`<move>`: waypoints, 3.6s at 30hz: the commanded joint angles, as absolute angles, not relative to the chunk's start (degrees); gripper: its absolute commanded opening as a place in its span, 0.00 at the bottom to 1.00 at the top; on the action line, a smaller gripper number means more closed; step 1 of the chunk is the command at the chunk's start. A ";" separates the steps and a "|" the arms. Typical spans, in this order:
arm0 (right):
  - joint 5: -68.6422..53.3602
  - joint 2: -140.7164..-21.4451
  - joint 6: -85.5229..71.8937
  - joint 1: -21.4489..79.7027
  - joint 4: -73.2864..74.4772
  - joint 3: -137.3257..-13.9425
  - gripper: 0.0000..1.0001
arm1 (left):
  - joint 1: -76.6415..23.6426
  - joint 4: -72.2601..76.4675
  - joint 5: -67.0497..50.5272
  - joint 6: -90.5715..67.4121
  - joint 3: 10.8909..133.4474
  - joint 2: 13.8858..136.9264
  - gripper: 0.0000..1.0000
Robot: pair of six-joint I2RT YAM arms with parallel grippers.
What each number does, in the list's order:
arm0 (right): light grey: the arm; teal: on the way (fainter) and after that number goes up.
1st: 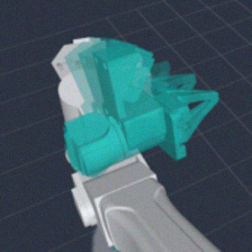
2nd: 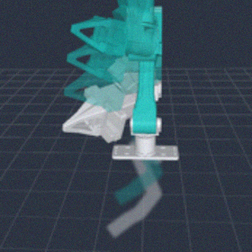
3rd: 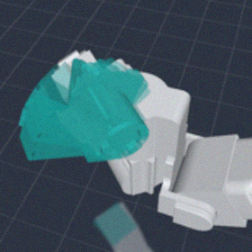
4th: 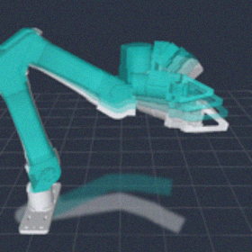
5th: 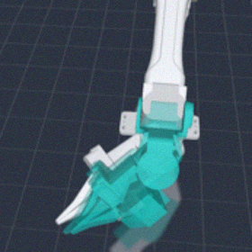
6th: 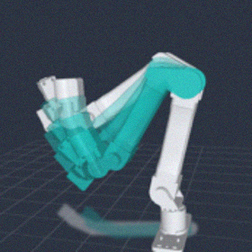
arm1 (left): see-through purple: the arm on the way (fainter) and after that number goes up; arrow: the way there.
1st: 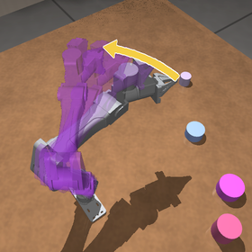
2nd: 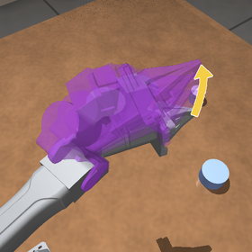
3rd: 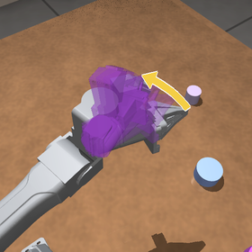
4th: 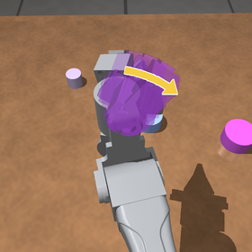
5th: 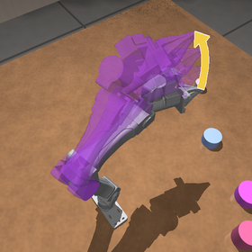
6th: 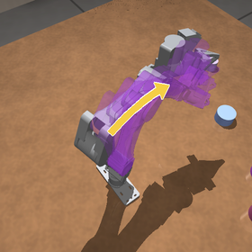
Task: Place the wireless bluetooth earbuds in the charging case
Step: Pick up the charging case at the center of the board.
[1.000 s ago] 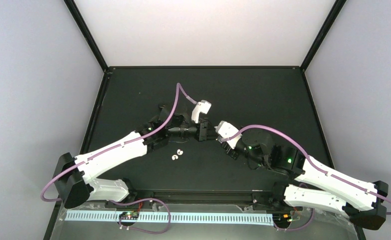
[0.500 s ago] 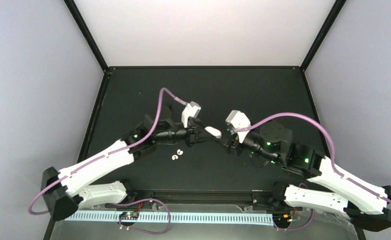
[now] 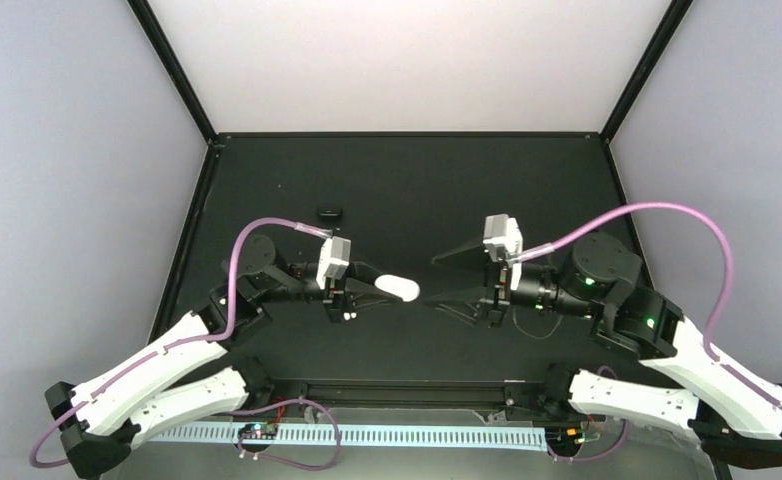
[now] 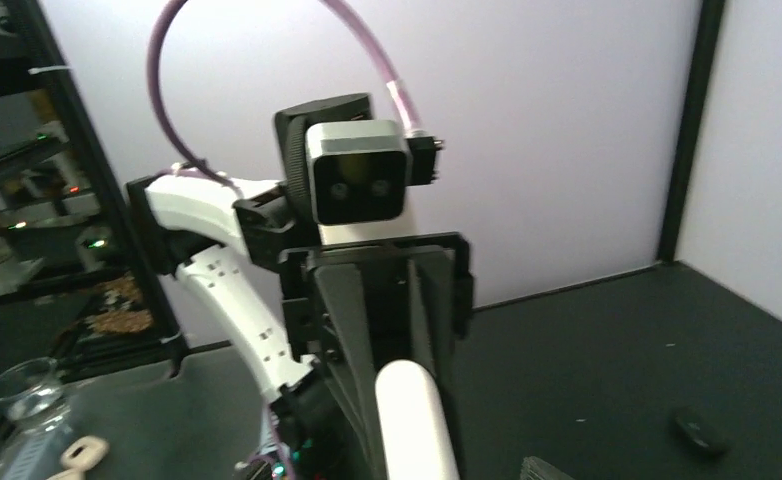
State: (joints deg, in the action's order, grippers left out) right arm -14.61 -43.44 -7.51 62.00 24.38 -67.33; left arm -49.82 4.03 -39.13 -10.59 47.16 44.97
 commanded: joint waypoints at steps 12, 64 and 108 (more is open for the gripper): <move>-22.93 -50.09 -8.82 61.85 25.27 -68.91 0.60 | -49.67 5.05 -48.92 -8.09 50.91 46.41 0.01; -24.80 -48.21 -12.55 61.87 14.53 -62.83 0.07 | -49.75 12.52 -45.33 -16.99 48.92 46.37 0.25; -18.90 -42.79 -14.70 61.87 4.35 -56.25 0.01 | -49.75 23.47 -42.66 -29.81 46.49 48.15 0.33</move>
State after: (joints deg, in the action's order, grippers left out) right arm -19.86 -43.22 -14.52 61.73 6.72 -56.64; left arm -49.84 21.54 -41.78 -29.26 45.89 47.75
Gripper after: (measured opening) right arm 0.134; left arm 0.334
